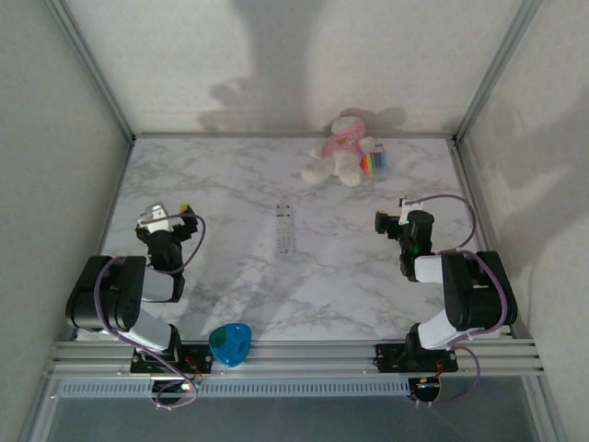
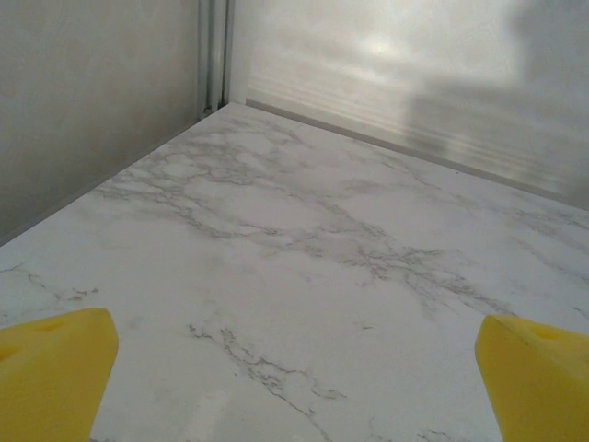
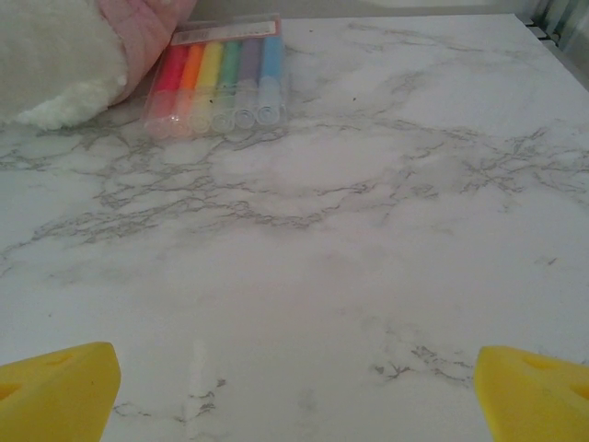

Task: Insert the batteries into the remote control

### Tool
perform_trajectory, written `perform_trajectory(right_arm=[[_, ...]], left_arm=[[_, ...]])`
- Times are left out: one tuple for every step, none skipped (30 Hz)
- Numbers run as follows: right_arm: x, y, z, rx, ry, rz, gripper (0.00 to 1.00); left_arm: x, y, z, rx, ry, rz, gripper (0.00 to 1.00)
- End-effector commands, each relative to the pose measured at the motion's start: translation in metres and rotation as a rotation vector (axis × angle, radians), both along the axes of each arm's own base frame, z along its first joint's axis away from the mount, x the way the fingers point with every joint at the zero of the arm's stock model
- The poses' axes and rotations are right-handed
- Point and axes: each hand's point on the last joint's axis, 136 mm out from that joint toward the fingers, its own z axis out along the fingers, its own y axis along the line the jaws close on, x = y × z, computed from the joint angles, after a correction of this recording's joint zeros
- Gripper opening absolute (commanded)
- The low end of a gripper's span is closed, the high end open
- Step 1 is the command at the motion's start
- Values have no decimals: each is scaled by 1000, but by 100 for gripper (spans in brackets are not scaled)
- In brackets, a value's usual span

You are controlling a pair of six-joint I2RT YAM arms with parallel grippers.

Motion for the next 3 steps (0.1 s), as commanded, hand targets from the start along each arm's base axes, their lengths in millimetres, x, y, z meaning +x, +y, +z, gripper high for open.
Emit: perform_trajectory(right_arm=[[2,1,3,13,-20,7,99],[2,1,3,15,-20,7,99],[2,1,3,15,-21,7,99]], left_arm=[[4,-5,9,18,-29,-26,100],[4,-5,9,18,-32,-26,100],[4,-5,9,17,-30,-26,100]])
